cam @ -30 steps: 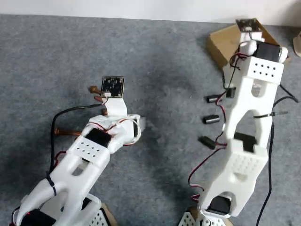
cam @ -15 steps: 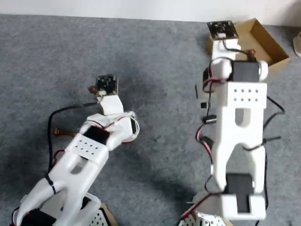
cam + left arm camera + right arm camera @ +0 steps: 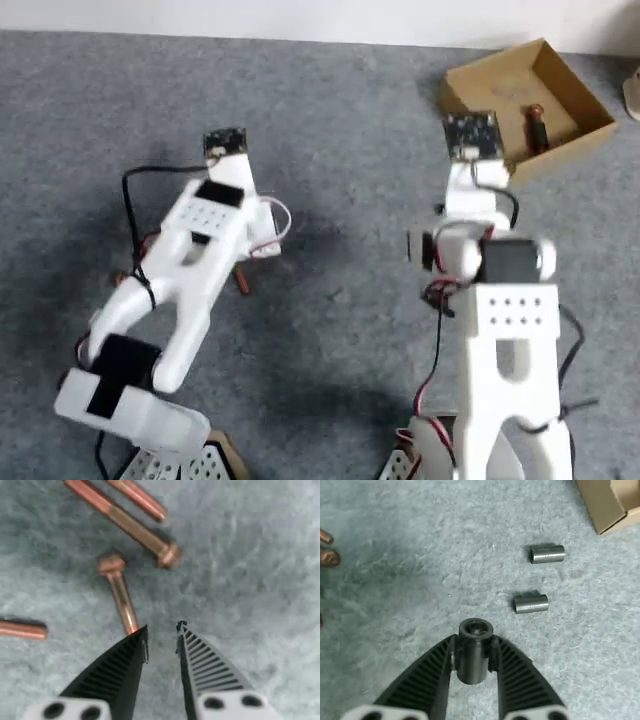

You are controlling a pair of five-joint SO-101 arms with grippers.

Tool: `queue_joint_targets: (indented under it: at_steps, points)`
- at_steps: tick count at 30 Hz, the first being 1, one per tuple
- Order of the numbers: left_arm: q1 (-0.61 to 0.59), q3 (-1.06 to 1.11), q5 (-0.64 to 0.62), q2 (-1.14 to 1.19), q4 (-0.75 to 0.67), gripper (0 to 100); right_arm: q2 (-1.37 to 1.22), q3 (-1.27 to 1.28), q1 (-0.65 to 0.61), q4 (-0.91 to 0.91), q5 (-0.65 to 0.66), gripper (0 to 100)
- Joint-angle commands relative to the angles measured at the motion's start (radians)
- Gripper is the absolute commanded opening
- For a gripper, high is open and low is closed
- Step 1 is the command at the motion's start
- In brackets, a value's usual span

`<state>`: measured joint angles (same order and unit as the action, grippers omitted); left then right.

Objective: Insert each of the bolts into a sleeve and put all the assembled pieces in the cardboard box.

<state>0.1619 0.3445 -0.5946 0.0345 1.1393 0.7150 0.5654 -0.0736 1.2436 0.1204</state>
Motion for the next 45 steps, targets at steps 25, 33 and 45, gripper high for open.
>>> queue_joint_targets:
  at_steps: [25,33,45]
  points:
    - [-0.200,-0.272,-0.135,0.262,0.106,11,0.124,0.618,-0.012,-0.653,-0.063,0.5]
    - [-0.136,-0.271,-0.137,0.306,0.117,11,0.116,0.618,-0.012,-0.653,-0.061,0.5]
    - [-0.002,-0.271,-0.137,0.309,0.322,11,0.114,0.621,-0.012,-0.653,-0.061,0.5]
